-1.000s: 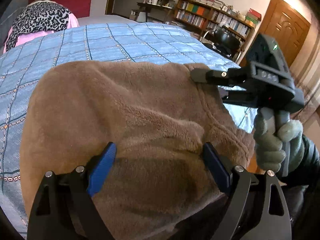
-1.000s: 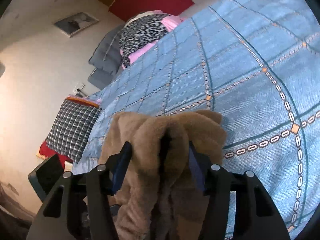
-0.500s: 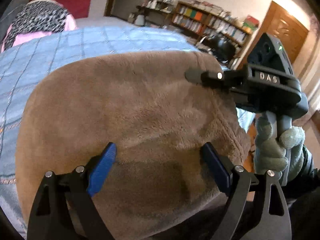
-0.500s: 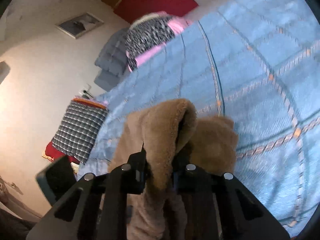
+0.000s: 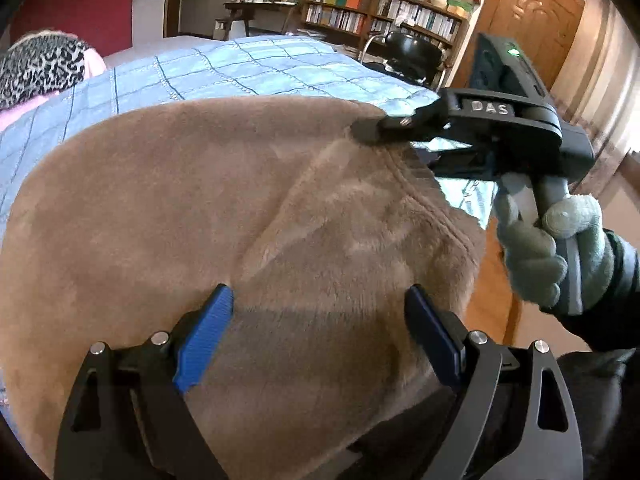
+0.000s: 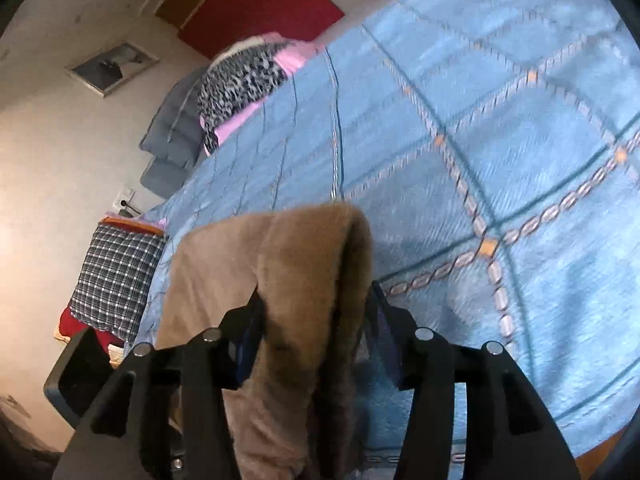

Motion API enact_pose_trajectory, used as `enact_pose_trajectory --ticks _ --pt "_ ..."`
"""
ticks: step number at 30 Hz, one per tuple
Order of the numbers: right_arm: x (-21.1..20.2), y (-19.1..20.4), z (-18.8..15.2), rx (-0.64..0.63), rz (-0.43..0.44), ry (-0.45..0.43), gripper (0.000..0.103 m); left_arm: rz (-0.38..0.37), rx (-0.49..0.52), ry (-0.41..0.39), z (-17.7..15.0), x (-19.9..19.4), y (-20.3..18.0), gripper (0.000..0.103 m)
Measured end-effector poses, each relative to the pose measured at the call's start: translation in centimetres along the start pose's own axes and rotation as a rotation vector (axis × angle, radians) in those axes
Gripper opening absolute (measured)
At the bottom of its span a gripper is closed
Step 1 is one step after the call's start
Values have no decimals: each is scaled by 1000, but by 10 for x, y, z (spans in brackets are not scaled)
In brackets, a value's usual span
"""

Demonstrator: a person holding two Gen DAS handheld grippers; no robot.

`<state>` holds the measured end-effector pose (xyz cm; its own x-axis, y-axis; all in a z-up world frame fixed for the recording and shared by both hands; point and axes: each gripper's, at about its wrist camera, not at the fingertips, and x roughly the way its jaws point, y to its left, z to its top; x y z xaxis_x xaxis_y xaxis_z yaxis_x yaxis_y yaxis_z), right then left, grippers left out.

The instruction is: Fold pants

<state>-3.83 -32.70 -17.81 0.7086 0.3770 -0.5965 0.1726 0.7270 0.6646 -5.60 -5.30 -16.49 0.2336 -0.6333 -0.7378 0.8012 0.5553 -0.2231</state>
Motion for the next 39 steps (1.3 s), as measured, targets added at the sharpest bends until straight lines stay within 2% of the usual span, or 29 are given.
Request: enact_pose_trajectory --ticks 4,6,8,10,14,18,21,26,29,33,35,37,39 --pt "-37 29 4 -154 -110 -137 51 4 -81 -43 0 -28 17 89" --pt "-50 47 1 -225 -102 -179 51 16 -130 -71 -1 -42 29 89" --pt "-52 64 0 -277 -67 -167 51 40 -157 -81 -5 -52 40 89" --pt "-44 79 -12 -353 -38 -116 51 78 -159 -75 -11 -57 47 89" --pt "-13 86 -39 -463 -72 2 51 110 -149 -52 -31 -61 64 89" --pt "10 72 -56 -474 -87 54 51 136 -42 -42 -46 -56 62 89" --pt "20 60 -59 -439 -72 67 51 133 -15 -52 -51 -51 65 88" --pt "28 57 -66 -464 -68 49 52 118 -54 -64 -46 -45 73 88" --pt "23 64 -60 -463 -92 53 52 90 -113 -73 -34 -54 76 88" --pt "-2 80 -49 -455 -80 -20 53 78 -162 -109 -22 -69 83 89" --pt "-6 83 -45 -457 -103 -45 58 124 -156 -105 -21 -73 85 89" --pt "-6 77 -41 -425 -142 -50 68 155 -183 -105 -22 -77 93 89" --pt "-9 67 -39 -369 -138 -43 71 175 -247 -120 -23 -82 108 95"
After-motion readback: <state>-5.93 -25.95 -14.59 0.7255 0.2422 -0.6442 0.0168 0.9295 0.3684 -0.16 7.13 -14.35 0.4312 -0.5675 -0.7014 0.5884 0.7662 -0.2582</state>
